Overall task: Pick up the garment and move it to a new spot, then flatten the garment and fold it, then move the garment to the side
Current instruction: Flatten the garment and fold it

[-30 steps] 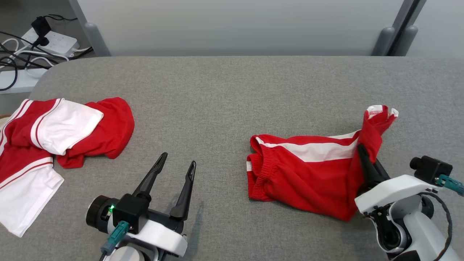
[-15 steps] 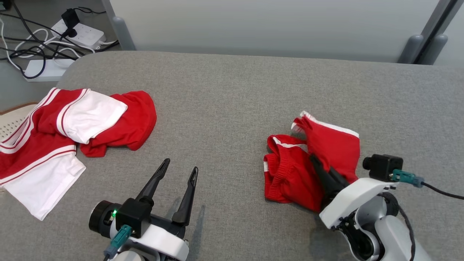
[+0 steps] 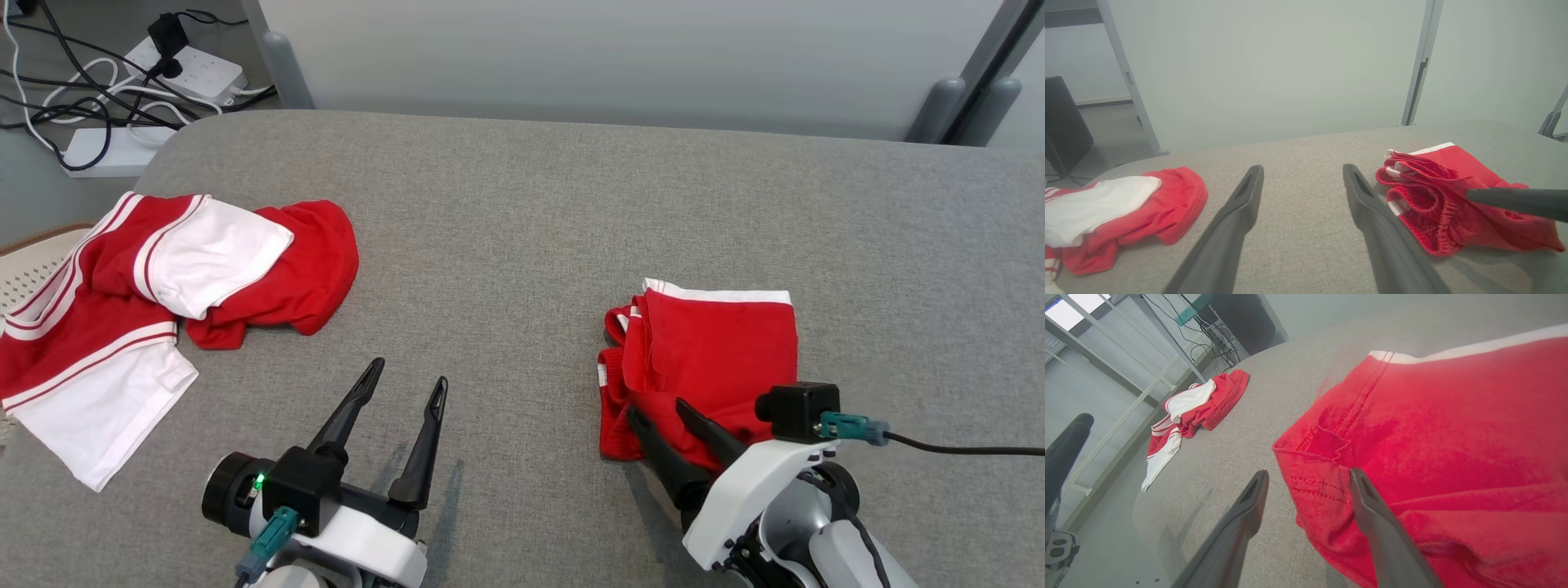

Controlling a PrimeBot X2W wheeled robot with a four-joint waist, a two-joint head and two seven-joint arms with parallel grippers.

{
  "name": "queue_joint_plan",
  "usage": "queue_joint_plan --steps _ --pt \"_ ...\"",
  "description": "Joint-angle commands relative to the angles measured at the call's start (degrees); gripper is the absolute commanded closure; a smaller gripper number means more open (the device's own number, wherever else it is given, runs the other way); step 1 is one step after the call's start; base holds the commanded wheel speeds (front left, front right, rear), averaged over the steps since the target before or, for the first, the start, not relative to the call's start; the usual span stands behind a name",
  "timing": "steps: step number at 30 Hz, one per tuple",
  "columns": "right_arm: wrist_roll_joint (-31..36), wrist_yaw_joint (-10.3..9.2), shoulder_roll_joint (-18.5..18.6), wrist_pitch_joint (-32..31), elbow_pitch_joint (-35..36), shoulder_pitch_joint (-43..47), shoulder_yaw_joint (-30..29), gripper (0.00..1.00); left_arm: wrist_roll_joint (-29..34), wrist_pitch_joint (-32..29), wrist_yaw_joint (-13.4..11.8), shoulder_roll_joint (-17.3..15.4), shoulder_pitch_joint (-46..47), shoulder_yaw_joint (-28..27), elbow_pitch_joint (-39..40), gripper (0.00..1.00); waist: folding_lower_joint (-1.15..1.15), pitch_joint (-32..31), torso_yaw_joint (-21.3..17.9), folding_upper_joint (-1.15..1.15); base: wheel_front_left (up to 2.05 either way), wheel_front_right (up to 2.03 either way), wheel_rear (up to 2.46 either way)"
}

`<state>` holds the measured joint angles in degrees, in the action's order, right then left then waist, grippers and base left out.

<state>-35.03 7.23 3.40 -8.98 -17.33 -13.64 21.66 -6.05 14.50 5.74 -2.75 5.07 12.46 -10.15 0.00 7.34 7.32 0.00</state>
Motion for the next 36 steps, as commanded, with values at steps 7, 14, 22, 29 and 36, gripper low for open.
queue_joint_plan --steps 7,14,22,29,36 --pt "-1.8 0.25 -0.5 -1.0 4.0 0.9 3.6 0.00 -0.2 0.5 -0.1 -0.2 1.5 -1.6 1.3 0.00 0.00 0.1 -0.5 0.00 0.00 0.00 0.00" --pt "-1.6 0.25 -0.5 -1.1 8.2 1.4 4.1 0.00 -0.2 0.5 -0.1 -0.2 1.5 -1.9 1.3 0.00 0.00 0.1 -1.2 0.00 0.00 0.00 0.00" --pt "5.9 0.25 0.2 3.0 14.5 1.8 -1.1 0.00 0.3 0.5 -0.1 -0.2 1.3 -2.4 1.7 0.00 0.00 0.0 -3.1 0.00 0.00 0.00 0.00" --pt "10.2 0.25 2.7 12.4 14.6 0.8 -3.7 0.00 0.2 0.5 -1.0 -0.1 1.6 -3.5 2.3 0.00 0.00 -0.2 -4.8 0.00 0.00 0.00 0.00" --pt "11.8 0.25 4.1 21.8 9.3 1.4 -6.8 0.00 -0.8 0.5 -2.4 -0.1 1.3 -4.4 3.2 0.00 0.00 -0.7 -6.0 0.00 0.00 0.00 0.00"
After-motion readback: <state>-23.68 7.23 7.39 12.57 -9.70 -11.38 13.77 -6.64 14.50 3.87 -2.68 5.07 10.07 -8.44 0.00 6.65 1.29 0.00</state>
